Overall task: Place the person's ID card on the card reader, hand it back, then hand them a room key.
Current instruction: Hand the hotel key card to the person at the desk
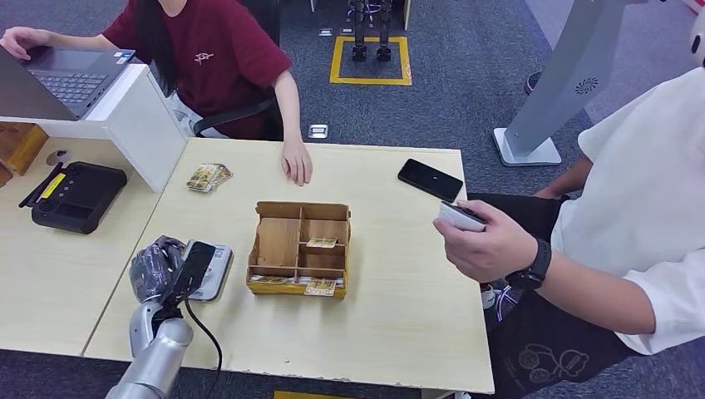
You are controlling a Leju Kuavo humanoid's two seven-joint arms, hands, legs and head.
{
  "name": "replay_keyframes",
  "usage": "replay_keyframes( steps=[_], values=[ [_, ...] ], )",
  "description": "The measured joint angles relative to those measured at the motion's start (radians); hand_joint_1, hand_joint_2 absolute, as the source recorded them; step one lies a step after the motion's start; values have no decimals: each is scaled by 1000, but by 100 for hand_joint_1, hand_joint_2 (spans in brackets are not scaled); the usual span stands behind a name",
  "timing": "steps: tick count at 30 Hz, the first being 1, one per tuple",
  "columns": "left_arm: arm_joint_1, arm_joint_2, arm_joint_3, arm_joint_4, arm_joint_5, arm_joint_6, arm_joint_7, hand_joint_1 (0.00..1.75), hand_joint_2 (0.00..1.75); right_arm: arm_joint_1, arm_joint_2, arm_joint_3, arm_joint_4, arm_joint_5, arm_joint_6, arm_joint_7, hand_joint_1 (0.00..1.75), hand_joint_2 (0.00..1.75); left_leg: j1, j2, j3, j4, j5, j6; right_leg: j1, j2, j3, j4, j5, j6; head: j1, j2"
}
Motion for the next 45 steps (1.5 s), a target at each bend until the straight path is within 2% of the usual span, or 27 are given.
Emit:
replay_keyframes(
  steps=[5, 11, 20, 30, 34, 39, 45],
  values=[
    [-23, 9, -16, -126, 191, -30, -68, 175, 175, 14, 0, 0, 1, 6, 2, 3, 0, 175, 0, -1, 0, 0, 0, 0, 0, 0, 0, 0, 0, 0, 0, 0],
    [-117, 30, -37, -159, 230, -37, -92, 175, 175, 16, 0, 10, 1, 13, 10, 7, 0, 175, 0, 0, 0, 0, 1, -1, 0, 0, 0, 0, 0, 0, 0, 0],
    [-226, 51, -62, -132, 191, 41, -100, 175, 175, 9, 0, 23, 1, 22, 22, 10, 0, 175, 0, 0, 0, 0, 1, -1, 0, 0, 0, 1, 1, 0, 0, 0],
    [-274, 51, -20, -84, 60, 50, -130, 175, 175, 3, 1, 39, 1, 25, 24, 10, 0, 175, 0, 0, 0, 0, 1, -1, 0, 0, 0, 1, 1, 0, 0, 0],
    [-278, 44, 10, -72, 31, 50, -155, 0, 175, 2, 2, 40, 1, 24, 24, 8, 0, 175, 0, 0, 0, 0, 1, -1, 0, 0, 0, 1, 1, 0, 0, 0],
    [-278, 39, 21, -63, 97, 50, -186, 0, 175, 2, 2, 42, 1, 24, 24, 8, 0, 175, 0, 0, 0, 0, 1, -1, 0, 0, 0, 1, 1, 0, 0, 0],
    [-278, 34, 21, -63, 212, 21, -131, 0, 175, 3, 2, 42, 1, 17, 20, 14, 0, 175, 0, 0, 0, 0, 1, -1, 0, 0, 0, 1, 1, 0, 0, 0]
  ],
)
